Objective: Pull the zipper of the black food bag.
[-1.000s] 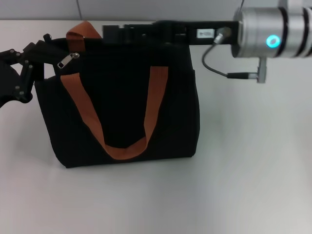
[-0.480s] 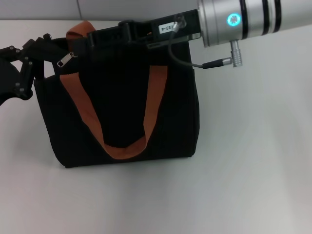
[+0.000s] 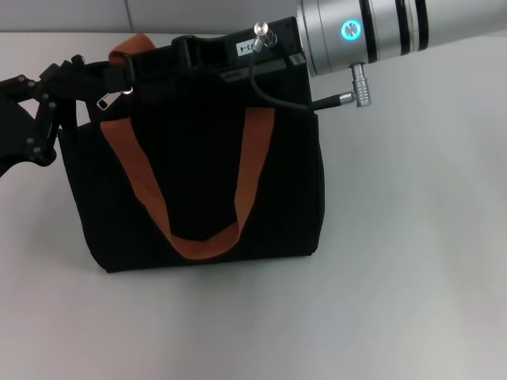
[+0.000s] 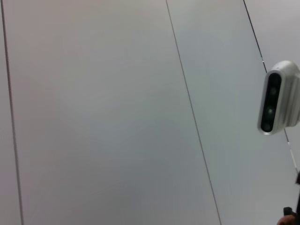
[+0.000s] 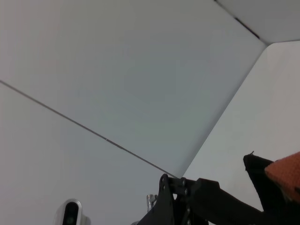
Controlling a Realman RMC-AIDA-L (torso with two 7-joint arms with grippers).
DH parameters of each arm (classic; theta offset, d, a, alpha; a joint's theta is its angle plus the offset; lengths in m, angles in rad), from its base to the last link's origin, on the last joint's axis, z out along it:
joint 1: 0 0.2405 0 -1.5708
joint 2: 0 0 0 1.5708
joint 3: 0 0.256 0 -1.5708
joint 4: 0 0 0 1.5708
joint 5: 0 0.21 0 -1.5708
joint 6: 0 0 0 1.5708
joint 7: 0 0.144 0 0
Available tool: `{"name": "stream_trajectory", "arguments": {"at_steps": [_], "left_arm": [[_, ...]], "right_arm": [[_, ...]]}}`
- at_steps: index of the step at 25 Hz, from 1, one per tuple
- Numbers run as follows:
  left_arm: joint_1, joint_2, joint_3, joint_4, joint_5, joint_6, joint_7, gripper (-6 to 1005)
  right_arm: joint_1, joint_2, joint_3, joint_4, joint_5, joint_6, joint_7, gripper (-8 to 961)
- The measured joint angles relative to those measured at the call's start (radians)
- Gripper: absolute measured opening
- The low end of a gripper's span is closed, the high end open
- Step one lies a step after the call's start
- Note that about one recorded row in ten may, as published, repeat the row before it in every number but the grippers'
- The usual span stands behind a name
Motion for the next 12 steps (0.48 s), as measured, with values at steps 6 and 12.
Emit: {"name": "stream_trajectory", "arguments": {"at_steps": [6, 12], "left_arm": [[-0.008, -0.003, 0.003, -0.006, 0.0, 0.001, 0.0, 21], [-0.015, -0.004, -0.001, -0.014, 0.0, 0.006, 0.0, 21]], "right_arm": [[0.017, 0.002, -0.002, 0.024, 0.007, 0.032, 0.004, 755], [0.021, 0.002, -0.105, 0.025, 0.086, 0.07, 0.004, 755]]}}
